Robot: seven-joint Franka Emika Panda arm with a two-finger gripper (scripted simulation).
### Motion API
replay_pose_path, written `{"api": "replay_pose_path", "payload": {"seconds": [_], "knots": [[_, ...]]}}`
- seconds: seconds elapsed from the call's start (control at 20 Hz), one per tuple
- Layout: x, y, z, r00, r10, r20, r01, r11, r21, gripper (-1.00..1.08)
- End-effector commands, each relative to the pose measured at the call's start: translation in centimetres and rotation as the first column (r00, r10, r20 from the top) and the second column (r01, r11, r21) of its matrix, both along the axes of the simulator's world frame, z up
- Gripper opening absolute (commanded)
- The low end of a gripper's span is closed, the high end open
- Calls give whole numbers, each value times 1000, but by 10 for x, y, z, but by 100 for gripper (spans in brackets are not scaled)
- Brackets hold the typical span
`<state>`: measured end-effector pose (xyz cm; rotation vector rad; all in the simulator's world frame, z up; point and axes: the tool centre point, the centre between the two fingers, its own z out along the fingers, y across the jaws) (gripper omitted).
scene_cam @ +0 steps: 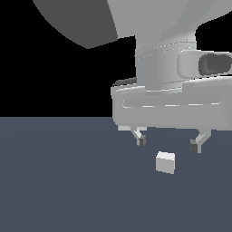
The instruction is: Plug the charger into the wall socket.
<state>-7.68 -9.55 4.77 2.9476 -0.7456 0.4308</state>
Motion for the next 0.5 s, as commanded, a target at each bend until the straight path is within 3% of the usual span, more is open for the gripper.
{"api": "replay_pose_path", "payload": {"seconds": [0.0,0.45], "knots": [[-1,0,-11,1000,-1,0,1,1000,1,100],[0,0,-36,1000,-2,0,2,1000,1,100]]}}
